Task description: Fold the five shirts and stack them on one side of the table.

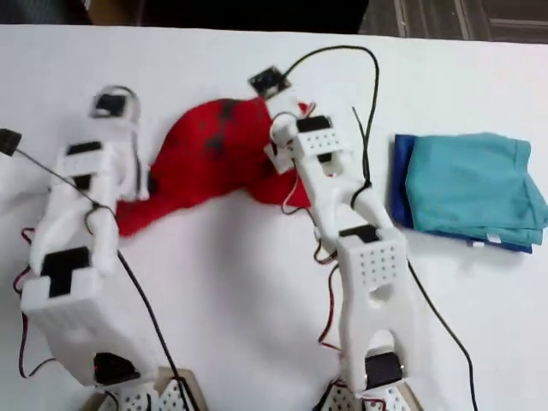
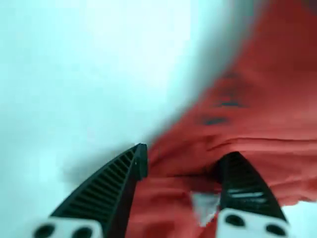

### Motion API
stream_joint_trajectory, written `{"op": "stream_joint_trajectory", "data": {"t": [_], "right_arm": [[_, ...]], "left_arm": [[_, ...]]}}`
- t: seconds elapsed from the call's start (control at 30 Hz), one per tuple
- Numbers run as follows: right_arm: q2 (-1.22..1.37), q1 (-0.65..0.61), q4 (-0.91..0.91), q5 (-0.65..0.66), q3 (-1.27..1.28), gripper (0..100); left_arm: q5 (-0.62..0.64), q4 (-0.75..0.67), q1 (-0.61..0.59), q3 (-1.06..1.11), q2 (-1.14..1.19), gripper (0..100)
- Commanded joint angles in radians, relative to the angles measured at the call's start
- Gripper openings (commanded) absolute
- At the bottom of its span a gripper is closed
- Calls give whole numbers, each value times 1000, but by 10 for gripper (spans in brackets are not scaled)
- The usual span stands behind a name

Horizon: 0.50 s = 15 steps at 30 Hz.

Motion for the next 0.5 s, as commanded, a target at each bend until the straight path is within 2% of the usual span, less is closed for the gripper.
{"op": "stream_joint_trajectory", "data": {"t": [0.0,0.2,0.33,0.4,0.47], "right_arm": [[27,61,50,-2,-196,298],[27,56,450,5,-436,299],[30,42,700,49,-611,300],[28,44,745,127,-647,298],[21,62,748,149,-643,297]], "left_arm": [[66,115,-51,-226,43,249],[63,344,-49,-452,101,249],[-25,419,-37,-507,100,249],[-66,439,-25,-513,98,249],[-95,459,-18,-513,98,249]]}}
